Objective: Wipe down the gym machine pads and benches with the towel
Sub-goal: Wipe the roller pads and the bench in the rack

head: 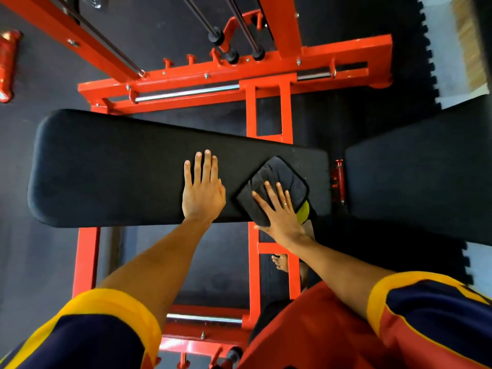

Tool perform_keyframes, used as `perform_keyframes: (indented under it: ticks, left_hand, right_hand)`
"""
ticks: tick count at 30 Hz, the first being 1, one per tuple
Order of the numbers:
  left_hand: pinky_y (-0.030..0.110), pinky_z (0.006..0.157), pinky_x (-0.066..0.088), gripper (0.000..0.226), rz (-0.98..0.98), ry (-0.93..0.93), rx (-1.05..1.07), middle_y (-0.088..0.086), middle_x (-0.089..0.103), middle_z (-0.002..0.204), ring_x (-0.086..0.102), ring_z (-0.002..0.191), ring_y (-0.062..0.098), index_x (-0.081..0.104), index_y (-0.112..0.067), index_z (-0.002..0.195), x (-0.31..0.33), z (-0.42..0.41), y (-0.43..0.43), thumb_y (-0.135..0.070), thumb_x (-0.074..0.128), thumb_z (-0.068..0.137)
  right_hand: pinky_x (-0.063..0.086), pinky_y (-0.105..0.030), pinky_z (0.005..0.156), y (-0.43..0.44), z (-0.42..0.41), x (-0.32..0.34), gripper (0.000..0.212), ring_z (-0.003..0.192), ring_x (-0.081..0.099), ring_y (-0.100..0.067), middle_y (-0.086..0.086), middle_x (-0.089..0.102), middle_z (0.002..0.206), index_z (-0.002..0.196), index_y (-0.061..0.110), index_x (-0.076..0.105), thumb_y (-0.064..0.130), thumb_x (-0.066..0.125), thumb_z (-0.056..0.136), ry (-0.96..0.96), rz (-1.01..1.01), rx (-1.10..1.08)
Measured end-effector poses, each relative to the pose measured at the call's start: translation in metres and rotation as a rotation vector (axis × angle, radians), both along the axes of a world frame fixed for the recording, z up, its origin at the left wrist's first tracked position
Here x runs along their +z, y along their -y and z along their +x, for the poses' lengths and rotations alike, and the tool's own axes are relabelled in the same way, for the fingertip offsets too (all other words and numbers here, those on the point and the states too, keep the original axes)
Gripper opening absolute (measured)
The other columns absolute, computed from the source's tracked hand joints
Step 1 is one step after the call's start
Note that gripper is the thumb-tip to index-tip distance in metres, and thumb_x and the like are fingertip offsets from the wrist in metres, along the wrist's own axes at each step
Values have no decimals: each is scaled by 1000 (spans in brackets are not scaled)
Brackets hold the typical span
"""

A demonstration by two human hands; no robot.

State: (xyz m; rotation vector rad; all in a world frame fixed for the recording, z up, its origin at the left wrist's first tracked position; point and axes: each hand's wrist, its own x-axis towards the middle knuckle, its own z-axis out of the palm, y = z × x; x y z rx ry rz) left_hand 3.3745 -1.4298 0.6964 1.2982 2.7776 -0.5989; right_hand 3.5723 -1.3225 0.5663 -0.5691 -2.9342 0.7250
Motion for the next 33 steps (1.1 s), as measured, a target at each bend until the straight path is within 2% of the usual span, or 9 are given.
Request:
perform_keyframes:
  ticks: [4,9,11,14,17,20,23,29,33]
  left_hand:
    - [56,126,9,64,-9,-6,-2,16,13,169,9,157,34,18,-4,160,1,1,-1,-30,35,105]
    - [56,126,11,63,-30,-23,3,15,15,169,11,156,34,20,-4,160,1,2,-2,-31,37,105]
    - [57,126,11,63,-65,-32,4,14,14,169,10,157,34,18,-5,160,3,3,-2,-32,34,106]
    - [58,125,11,62,-108,-25,-5,13,14,169,11,157,33,20,-6,160,6,4,-5,-31,35,106]
    - [54,127,11,60,-86,29,-4,14,21,168,15,156,33,28,-5,158,5,6,-13,-28,43,104]
    - [51,127,15,57,-37,67,-27,15,28,165,21,154,32,35,-4,155,0,10,-25,-29,45,104]
    - [52,127,15,60,-46,88,-23,16,28,165,20,154,33,34,-4,155,-5,12,-36,-28,47,102]
    - [50,128,9,71,-133,124,-163,14,23,167,16,156,32,28,-6,159,-20,5,-61,-29,52,96]
    - [48,128,9,71,-117,163,-178,15,23,166,16,155,32,28,-4,158,-30,3,-85,-30,52,96]
  right_hand:
    - [11,-61,126,9,-18,8,98,158,3,-41,-10,10,173,163,29,21,60,72,85,-74,-117,58]
    - [3,-54,128,-42,-38,11,82,160,-7,-31,-1,0,174,164,37,13,71,43,96,-29,-136,213]
    - [7,-55,128,-59,-48,9,78,160,-2,-30,1,1,174,164,39,11,69,40,98,2,-127,139]
    - [11,-57,127,-70,-42,-5,77,159,5,-35,-3,8,174,164,36,14,62,47,100,93,-265,-226]
    - [12,-60,126,-60,-18,-14,76,158,7,-37,-6,12,173,165,33,12,64,37,100,152,-347,-496]
    - [6,-61,126,-22,-16,-1,77,158,6,-41,-9,12,173,164,30,19,66,29,97,129,-340,-467]
    - [2,-58,126,4,-35,10,70,158,3,-40,-9,10,173,163,26,26,57,34,101,68,-357,-431]
    - [12,-58,127,-63,-71,1,65,158,8,-38,-9,16,172,162,24,29,49,42,103,24,-343,-370]
    - [7,-57,127,-71,-54,-10,69,158,10,-35,-4,20,171,163,34,22,60,35,101,106,-376,-631]
